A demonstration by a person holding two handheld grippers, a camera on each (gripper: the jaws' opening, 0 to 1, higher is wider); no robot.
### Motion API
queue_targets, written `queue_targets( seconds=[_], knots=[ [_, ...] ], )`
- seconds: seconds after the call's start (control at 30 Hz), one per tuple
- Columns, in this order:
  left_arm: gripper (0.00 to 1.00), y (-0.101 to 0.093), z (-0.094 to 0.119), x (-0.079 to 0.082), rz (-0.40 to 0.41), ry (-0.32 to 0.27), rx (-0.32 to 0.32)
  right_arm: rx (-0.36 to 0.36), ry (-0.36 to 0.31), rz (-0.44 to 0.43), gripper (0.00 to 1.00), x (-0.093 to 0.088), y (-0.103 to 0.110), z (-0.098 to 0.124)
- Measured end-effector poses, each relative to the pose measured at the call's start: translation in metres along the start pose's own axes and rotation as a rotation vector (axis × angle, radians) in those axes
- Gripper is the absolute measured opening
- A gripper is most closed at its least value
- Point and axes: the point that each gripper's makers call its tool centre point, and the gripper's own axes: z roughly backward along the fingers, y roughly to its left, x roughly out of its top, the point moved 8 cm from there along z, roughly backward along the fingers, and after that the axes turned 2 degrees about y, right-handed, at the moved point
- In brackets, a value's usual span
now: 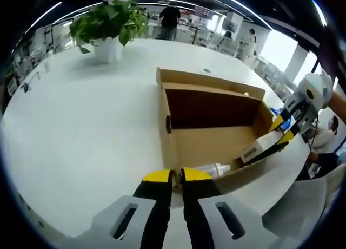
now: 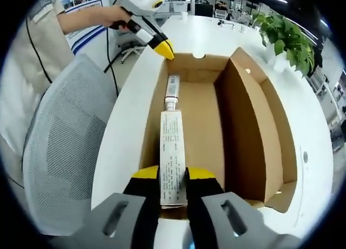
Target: Operate the shoe box by opening the lid, removing the specified soft item, and placing it in the target area until the item is outside and the box remains undamaged.
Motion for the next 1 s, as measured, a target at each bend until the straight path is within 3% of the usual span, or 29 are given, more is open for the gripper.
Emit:
queue_targets(
  seconds=[0.63,1.0],
  knots=[
    [0.03,0.002,-0.001,-0.002,0.004,-0.025,0.017,-0.083,-0.068,0.005,0.14,0.017,-0.008,0.046],
    [0.03,0.002,-0.003,-0.002,-0.004,-0.027,0.025,-0.122,-0.083,0.016,0.14,0.014,-0.017,0.080]
  ],
)
